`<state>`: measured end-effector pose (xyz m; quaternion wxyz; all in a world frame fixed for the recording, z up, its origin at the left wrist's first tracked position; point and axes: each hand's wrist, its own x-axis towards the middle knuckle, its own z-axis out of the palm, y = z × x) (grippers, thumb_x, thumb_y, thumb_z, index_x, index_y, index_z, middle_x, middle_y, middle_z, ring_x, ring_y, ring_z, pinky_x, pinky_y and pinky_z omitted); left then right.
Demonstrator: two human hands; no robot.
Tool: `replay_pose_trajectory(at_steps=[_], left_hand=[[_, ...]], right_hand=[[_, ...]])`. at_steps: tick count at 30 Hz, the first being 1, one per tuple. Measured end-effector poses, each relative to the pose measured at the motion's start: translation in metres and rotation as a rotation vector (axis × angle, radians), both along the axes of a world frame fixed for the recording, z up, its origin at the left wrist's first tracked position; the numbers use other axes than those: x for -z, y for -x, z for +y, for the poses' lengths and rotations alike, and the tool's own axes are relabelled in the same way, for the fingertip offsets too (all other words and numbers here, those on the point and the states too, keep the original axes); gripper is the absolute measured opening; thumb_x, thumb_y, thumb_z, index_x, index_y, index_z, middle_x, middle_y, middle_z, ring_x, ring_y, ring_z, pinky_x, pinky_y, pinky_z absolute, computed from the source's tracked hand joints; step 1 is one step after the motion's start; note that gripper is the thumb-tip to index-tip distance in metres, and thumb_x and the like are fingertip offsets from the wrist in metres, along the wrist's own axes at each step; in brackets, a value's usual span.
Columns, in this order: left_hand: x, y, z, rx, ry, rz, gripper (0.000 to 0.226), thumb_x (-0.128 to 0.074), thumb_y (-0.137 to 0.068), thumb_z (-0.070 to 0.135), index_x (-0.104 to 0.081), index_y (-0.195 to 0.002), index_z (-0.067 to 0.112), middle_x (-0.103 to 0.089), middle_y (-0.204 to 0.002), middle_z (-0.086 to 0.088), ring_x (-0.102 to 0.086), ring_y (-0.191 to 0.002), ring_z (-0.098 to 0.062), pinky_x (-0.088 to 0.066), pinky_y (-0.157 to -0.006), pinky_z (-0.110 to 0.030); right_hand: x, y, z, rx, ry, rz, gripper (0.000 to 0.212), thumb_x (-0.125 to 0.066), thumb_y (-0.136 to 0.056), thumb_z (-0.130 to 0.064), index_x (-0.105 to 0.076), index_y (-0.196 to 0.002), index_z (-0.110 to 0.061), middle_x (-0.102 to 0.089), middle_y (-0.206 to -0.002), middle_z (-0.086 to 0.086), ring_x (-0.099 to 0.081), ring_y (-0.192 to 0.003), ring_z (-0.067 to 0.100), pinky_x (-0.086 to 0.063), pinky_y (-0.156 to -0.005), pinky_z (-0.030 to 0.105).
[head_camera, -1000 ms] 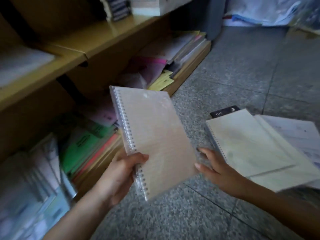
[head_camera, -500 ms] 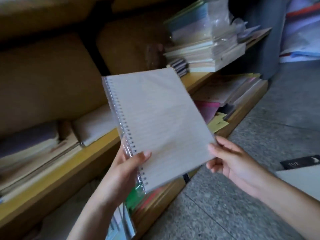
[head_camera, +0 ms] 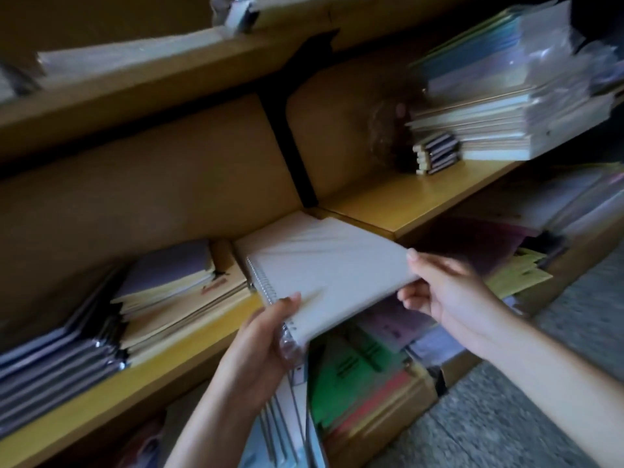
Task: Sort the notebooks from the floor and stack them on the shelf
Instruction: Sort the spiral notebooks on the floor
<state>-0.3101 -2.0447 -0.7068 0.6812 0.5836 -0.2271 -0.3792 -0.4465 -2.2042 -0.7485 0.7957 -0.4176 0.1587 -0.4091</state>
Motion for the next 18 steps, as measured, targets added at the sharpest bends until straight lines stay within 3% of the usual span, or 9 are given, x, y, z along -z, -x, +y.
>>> replay_pose_trajectory(at_steps=[2,4,5,7,10,13,16,18], left_hand=[[-0.004,-0.001,0.004,-0.072,0.039,0.007,0.015,-0.066,-0.067,0.018,-0.072,-0.067,0.005,-0.059,-0.063,-0.006,-0.054,-0.05,-0.014,-0.045,-0.042,-0.017],[-0.01,0.003,0.008,-0.152,0.08,-0.07,0.035,-0.066,-0.067,0.014,-0.062,-0.098,-0.003,-0.056,-0.061,-0.002,-0.058,-0.048,-0.008,-0.054,-0.053,-0.023],[-0.01,0.0,0.011,-0.178,0.085,-0.134,0.059,-0.068,-0.067,0.012,-0.051,-0.123,0.002,-0.058,-0.072,-0.002,-0.062,-0.056,-0.008,-0.054,-0.062,-0.027],[-0.014,0.002,0.017,-0.188,-0.016,-0.339,0.084,-0.075,-0.067,0.012,-0.035,-0.138,0.029,-0.058,-0.101,-0.001,-0.065,-0.082,-0.013,-0.053,-0.071,-0.026],[-0.011,0.001,0.025,-0.122,-0.376,-0.967,0.062,-0.079,-0.072,0.03,-0.048,-0.124,0.04,-0.041,-0.133,0.008,-0.053,-0.11,-0.013,-0.049,-0.084,-0.02],[-0.008,-0.003,0.024,-0.311,-0.362,-1.469,0.034,-0.07,-0.079,0.029,-0.063,-0.113,0.031,-0.055,-0.119,0.012,-0.054,-0.111,-0.017,-0.046,-0.087,-0.029],[-0.008,-0.008,0.013,-0.361,-0.25,-1.657,0.026,-0.069,-0.083,0.021,-0.069,-0.109,0.022,-0.063,-0.117,0.006,-0.057,-0.11,-0.019,-0.046,-0.089,-0.032],[-0.003,-0.015,0.001,-0.312,-0.29,-1.736,0.028,-0.062,-0.087,0.025,-0.067,-0.115,0.021,-0.064,-0.121,0.002,-0.06,-0.11,-0.02,-0.05,-0.091,-0.04]], right_hand=[[-0.002,-0.006,-0.001,-0.065,-0.049,-0.099,0.018,-0.052,-0.09,-0.005,-0.055,-0.107,-0.009,-0.066,-0.087,0.01,-0.068,-0.06,0.015,-0.055,-0.051,0.026],[-0.001,-0.009,-0.001,-0.117,-0.031,-0.15,0.043,-0.053,-0.086,0.002,-0.045,-0.125,-0.016,-0.06,-0.109,0.013,-0.07,-0.078,0.019,-0.058,-0.062,0.03],[0.0,-0.011,0.0,-0.12,-0.001,-0.138,0.05,-0.053,-0.086,0.004,-0.042,-0.128,-0.021,-0.058,-0.112,0.014,-0.07,-0.08,0.02,-0.058,-0.065,0.031],[0.001,-0.017,0.003,-0.078,0.094,-0.054,0.05,-0.054,-0.087,0.004,-0.041,-0.129,-0.021,-0.057,-0.108,0.013,-0.07,-0.076,0.018,-0.058,-0.066,0.03],[-0.003,-0.032,0.0,0.079,0.222,0.094,0.041,-0.057,-0.089,-0.003,-0.044,-0.127,-0.015,-0.054,-0.097,0.006,-0.066,-0.061,0.011,-0.058,-0.059,0.025],[-0.003,-0.041,-0.01,0.218,0.427,0.274,0.04,-0.061,-0.089,-0.013,-0.048,-0.127,-0.014,-0.061,-0.094,0.0,-0.061,-0.057,0.008,-0.054,-0.055,0.022],[-0.004,-0.05,-0.018,0.269,0.596,0.368,0.04,-0.064,-0.088,-0.022,-0.051,-0.125,-0.014,-0.065,-0.089,0.001,-0.058,-0.062,0.009,-0.046,-0.055,0.021],[-0.004,-0.056,-0.02,0.324,0.696,0.465,0.042,-0.065,-0.086,-0.031,-0.053,-0.124,-0.017,-0.063,-0.089,-0.002,-0.059,-0.074,0.01,-0.045,-0.061,0.021]])
